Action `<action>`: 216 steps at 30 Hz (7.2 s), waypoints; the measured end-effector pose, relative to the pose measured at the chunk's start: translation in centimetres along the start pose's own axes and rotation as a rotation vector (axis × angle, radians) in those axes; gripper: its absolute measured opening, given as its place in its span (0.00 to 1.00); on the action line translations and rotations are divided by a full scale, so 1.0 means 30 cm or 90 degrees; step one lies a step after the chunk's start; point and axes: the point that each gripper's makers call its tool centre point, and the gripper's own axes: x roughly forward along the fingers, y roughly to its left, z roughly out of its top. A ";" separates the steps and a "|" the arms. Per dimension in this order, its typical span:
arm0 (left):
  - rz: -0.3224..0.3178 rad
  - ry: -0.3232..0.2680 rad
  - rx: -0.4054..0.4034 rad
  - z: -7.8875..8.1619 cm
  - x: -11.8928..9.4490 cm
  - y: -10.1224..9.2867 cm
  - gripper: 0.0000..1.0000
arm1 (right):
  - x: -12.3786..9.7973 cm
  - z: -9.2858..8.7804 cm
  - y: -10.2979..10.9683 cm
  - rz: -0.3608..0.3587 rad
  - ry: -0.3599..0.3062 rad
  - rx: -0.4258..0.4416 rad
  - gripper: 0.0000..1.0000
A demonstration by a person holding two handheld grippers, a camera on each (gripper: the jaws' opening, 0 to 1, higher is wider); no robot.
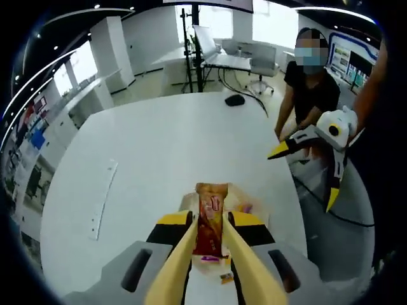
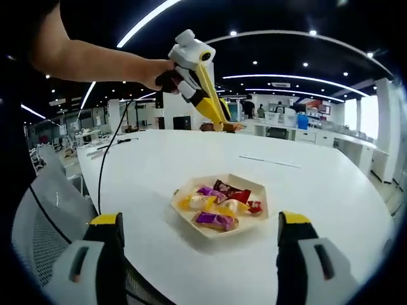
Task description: Place the target food into the container with the food tongs after gripping and lifting it, then release it inside without dropping or visibly crushing the food.
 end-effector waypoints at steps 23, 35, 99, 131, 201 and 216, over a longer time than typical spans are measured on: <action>0.029 -0.016 -0.021 -0.029 -0.020 -0.027 0.24 | 0.000 -0.003 0.002 0.001 0.001 0.001 0.99; 0.050 -0.044 -0.045 -0.064 -0.064 -0.016 0.25 | 0.001 -0.006 0.001 0.001 0.004 0.000 0.99; 0.201 -0.110 -0.200 -0.643 0.118 -0.048 0.25 | 0.012 -0.018 0.019 0.018 0.024 -0.010 1.00; 0.201 -0.112 -0.222 -0.658 0.153 -0.064 0.15 | 0.014 -0.035 0.018 0.016 0.041 -0.008 0.99; 0.152 -0.145 -0.174 -0.250 -0.119 0.040 0.16 | 0.008 -0.015 0.004 0.002 0.018 0.001 0.99; 0.116 -0.160 -0.168 -0.170 -0.011 0.000 0.16 | 0.007 -0.018 -0.001 -0.002 0.020 0.002 0.99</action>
